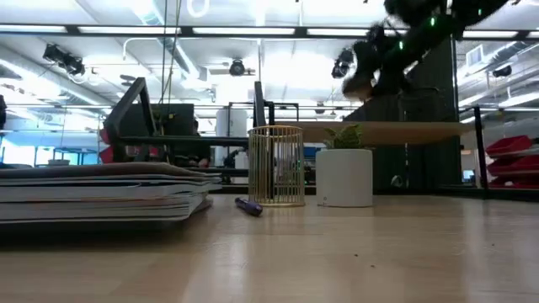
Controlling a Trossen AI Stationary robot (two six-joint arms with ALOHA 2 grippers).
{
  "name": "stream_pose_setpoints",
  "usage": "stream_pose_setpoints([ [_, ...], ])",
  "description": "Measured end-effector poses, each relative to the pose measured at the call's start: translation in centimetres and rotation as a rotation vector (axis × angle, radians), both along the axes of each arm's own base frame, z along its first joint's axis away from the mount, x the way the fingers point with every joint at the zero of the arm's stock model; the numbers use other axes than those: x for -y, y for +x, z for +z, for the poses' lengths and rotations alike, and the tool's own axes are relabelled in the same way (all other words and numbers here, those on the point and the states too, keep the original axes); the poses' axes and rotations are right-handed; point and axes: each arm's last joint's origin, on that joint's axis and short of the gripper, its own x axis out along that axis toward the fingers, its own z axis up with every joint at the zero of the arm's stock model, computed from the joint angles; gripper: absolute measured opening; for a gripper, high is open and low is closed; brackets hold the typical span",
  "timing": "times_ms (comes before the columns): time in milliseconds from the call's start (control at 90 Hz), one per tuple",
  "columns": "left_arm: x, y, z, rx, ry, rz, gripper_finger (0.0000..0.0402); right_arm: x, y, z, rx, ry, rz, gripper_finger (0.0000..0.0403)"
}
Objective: Stock shelves
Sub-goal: Remove the yellow scented candle from the shelf
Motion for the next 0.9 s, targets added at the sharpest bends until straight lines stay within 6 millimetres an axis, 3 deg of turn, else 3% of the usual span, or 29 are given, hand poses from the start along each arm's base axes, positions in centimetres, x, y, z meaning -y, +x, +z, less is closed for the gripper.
stream_pose_setpoints([
  [133, 0.0, 0.0, 0.0, -0.003, 0.006, -0.004, 0.0000, -2.4, 0.8, 3.3, 0.055, -0.003, 0.177, 0.0251],
  [256, 0.0, 0.0, 0.0, -0.004, 0.007, -0.003, 0.0000, -5.2, 1.5, 5.6, 0.103, 0.046, 0.445, 0.0251],
  [433, 0.0, 0.0, 0.0, -0.008, 0.000, -0.014, 0.0000, -9.8, 1.9, 6.1, 0.084, 0.186, 0.724, 0.0251],
  [633, 0.2, 0.0, -0.1, -0.011, -0.026, -0.056, 0.0000, -15.7, 2.3, 3.6, -0.121, 0.266, 0.919, 0.0251],
  [767, 0.2, 0.0, -0.1, -0.011, -0.035, -0.066, 0.0000, -19.3, 2.3, -0.1, -0.271, 0.285, 1.013, 0.0251],
  [900, 0.3, 0.0, -0.1, -0.010, -0.048, -0.085, 0.0000, -21.5, 1.6, -4.5, -0.428, 0.260, 1.080, 0.0251],
])
